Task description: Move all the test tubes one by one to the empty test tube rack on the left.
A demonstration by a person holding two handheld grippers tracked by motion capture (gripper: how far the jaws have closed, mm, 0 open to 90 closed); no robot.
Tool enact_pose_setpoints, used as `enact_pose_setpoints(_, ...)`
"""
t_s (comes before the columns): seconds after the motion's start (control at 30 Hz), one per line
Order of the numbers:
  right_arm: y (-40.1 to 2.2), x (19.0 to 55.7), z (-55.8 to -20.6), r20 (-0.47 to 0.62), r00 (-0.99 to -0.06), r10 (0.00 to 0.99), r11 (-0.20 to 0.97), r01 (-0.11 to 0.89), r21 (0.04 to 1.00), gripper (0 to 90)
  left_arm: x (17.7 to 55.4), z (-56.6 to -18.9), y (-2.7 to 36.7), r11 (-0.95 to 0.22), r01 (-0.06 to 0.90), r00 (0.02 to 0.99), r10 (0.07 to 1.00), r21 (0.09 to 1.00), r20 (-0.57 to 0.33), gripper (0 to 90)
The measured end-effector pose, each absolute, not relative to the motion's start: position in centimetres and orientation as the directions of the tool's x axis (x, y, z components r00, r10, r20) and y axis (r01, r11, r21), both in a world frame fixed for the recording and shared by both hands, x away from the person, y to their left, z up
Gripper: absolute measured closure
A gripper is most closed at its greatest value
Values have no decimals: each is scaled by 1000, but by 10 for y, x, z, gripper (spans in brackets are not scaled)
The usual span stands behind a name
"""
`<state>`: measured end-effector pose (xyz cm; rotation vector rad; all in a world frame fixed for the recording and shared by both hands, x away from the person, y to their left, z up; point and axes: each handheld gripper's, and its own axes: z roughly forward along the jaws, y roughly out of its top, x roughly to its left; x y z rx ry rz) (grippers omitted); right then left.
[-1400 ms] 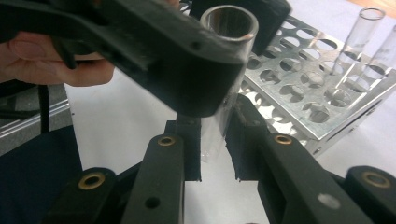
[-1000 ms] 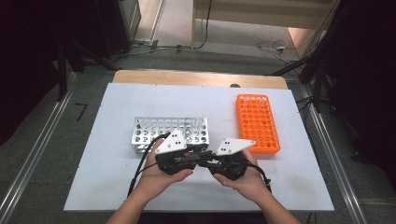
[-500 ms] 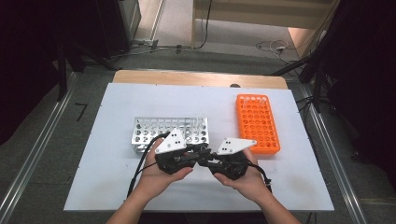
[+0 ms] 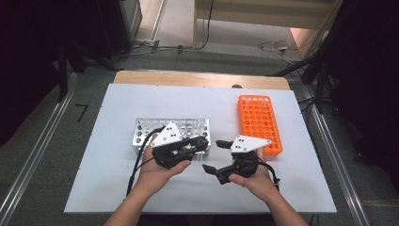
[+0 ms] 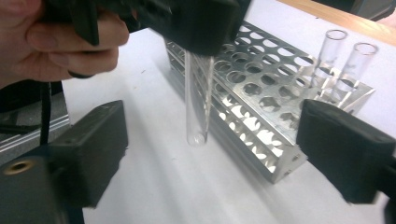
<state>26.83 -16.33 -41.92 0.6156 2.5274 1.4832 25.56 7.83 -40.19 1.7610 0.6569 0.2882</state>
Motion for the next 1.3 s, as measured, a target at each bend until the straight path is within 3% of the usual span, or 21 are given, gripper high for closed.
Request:
enact_pose_setpoints(0.03, -166, 270, -419, 86, -905, 417, 421, 277, 864, 0, 256, -401, 79, -168, 279, 810, 569, 945, -138, 751)
enact_pose_setpoints(1.3, -220, 297, -424, 148, -840, 522, 308, 347, 886, 0, 323, -387, 104, -118, 275, 687, 719, 954, -109, 751)
